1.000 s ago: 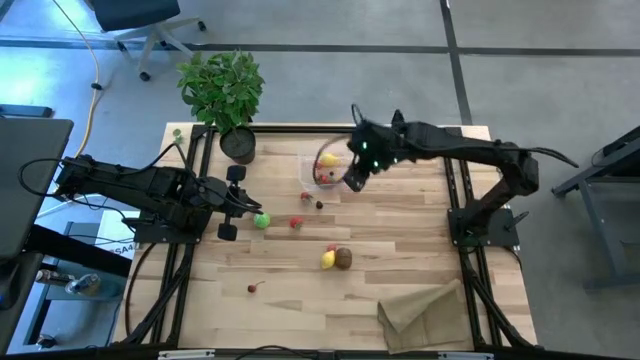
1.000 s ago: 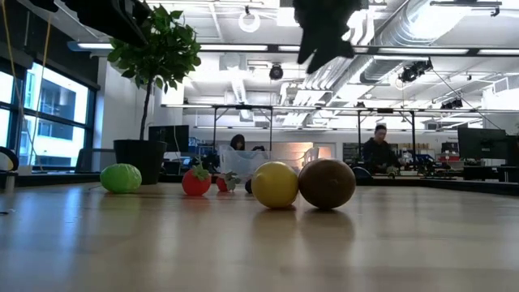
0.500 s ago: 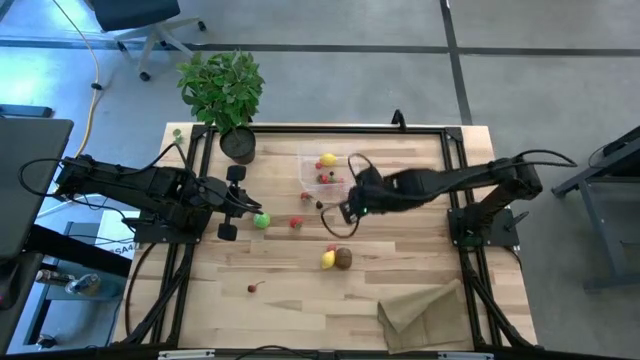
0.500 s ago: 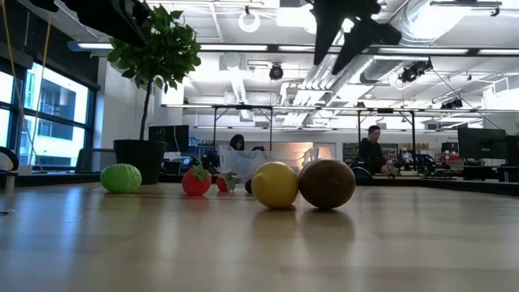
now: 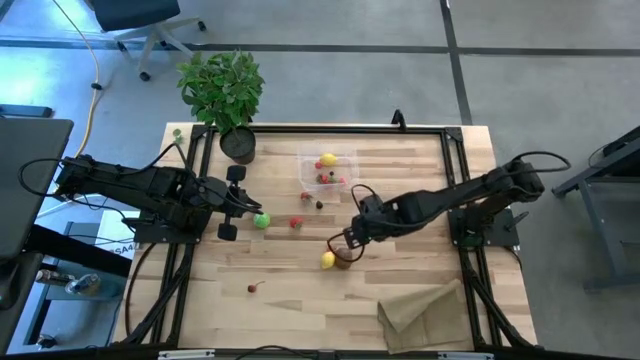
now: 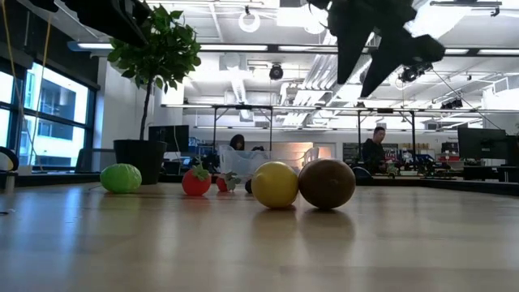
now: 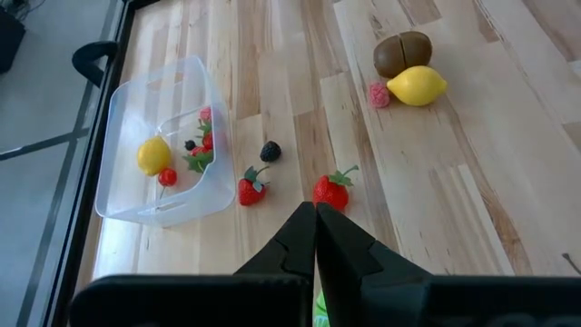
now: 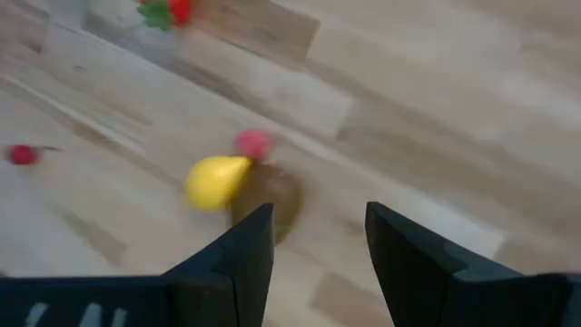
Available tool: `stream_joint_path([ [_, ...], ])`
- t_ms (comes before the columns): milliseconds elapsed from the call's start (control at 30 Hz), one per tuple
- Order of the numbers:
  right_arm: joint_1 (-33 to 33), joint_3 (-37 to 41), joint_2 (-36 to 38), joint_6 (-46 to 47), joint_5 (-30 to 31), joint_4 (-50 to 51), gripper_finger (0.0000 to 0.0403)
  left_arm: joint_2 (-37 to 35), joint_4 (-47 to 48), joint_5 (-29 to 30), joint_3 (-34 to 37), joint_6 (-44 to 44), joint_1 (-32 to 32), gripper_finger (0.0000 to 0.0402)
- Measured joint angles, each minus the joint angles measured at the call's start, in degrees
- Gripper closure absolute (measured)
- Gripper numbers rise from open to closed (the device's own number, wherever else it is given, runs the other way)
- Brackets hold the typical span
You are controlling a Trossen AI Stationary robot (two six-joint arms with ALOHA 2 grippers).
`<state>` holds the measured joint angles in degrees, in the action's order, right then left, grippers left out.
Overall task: Pick and placing Produce into tupperware
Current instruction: Put the kiwi into the transparent bin
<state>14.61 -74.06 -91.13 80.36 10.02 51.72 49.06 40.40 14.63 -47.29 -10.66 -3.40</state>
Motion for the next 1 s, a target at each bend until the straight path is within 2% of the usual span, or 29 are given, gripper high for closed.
stream_joint_path([
  [233, 2.56, 0.0, 0.0, 12.05, 5.94, -2.22, 0.0238, 0.0, 0.01, 0.0, -0.01, -0.02, 0.0, 0.0399],
  [367, 3.34, 0.0, 0.0, 17.68, 7.23, -2.22, 0.0237, 0.0, 0.0, 0.0, 0.0, -0.02, 0.01, 0.0399],
  [600, 4.5, 0.0, -1.6, 22.33, 5.8, -3.65, 0.0238, 0.02, -0.01, 0.0, 0.0, -0.01, 0.01, 0.0399],
  [733, 4.54, 0.0, -3.32, 24.48, 2.8, -6.07, 0.0237, 0.02, 0.01, -0.02, 0.0, -0.01, 0.02, 0.0399],
  [1000, 4.15, -0.15, -4.07, 22.61, 1.42, -6.89, 0.0237, 0.0, 0.0, 0.0, 0.0, 0.0, 0.02, 0.0399],
])
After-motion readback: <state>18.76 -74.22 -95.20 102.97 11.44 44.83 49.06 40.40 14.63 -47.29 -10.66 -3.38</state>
